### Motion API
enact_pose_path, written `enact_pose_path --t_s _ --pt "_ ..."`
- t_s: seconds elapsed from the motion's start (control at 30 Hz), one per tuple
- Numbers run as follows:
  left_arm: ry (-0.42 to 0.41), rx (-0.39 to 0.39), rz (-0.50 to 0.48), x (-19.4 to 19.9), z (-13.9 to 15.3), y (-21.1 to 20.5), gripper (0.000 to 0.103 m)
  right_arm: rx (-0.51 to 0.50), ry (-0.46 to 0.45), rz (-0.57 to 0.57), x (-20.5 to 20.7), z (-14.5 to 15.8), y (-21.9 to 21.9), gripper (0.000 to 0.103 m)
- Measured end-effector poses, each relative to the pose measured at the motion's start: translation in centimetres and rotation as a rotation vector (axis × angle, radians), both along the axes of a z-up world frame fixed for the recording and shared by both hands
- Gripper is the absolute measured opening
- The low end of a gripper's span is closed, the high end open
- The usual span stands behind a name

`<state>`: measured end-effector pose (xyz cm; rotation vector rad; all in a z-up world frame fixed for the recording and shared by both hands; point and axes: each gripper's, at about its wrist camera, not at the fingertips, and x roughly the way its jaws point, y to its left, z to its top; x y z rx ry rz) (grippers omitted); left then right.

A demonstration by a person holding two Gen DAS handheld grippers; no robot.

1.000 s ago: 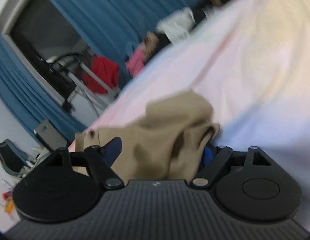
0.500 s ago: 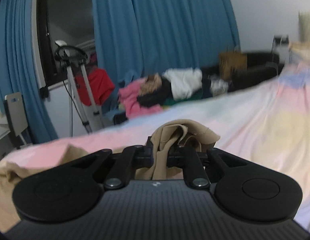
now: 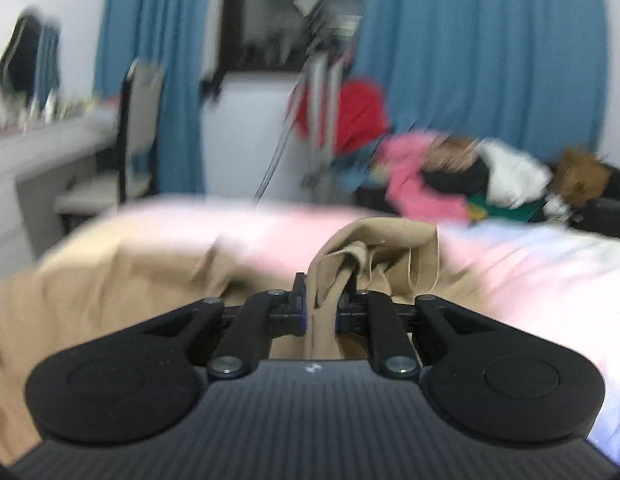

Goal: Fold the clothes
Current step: 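Grasp the T-shirt side with the right gripper and fold it toward the center, then open the right gripper to release the folded side and withdraw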

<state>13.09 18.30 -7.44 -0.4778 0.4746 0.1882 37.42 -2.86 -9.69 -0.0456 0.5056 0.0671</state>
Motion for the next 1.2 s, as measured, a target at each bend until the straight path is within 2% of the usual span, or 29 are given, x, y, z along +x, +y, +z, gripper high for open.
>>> enact_pose_path --t_s 0.03,0.1,0.17,0.33,0.5,0.63,0.83,0.97,1.2 --pt "0.003 -0.012 0.009 0.1 -0.2 0.5 0.102 0.009 0.064 0.046 1.0 -1.2 0.8 0.028" --pt "0.018 -0.011 0.016 0.5 -0.6 1.0 0.101 0.034 0.102 0.104 1.2 -2.4 1.5 0.061" --pt "0.036 -0.003 -0.006 1.0 -1.0 0.6 0.101 0.057 0.076 0.130 0.2 -2.1 0.9 0.069" --pt "0.044 0.053 -0.052 1.0 -1.3 -1.5 0.100 0.144 -0.009 0.156 -4.7 2.1 -2.4 0.069" --pt "0.025 0.118 -0.091 0.0 -0.5 -3.8 0.100 0.244 -0.059 0.098 -14.5 6.3 -8.8 0.069" --pt "0.006 0.169 -0.146 -1.4 0.6 -6.0 0.098 0.242 -0.056 0.051 -23.5 7.6 -12.9 0.069" --pt "0.061 0.197 -0.271 -4.2 1.0 -10.0 0.094 0.262 -0.093 -0.072 -34.3 7.6 -17.7 0.069" --pt "0.092 0.223 -0.394 -6.7 1.0 -13.1 0.092 0.306 -0.136 -0.154 -37.0 7.9 -19.8 0.069" --pt "0.102 0.112 -0.641 -11.1 0.8 -19.5 0.081 0.301 -0.234 -0.245 -38.3 9.1 -22.4 0.069"
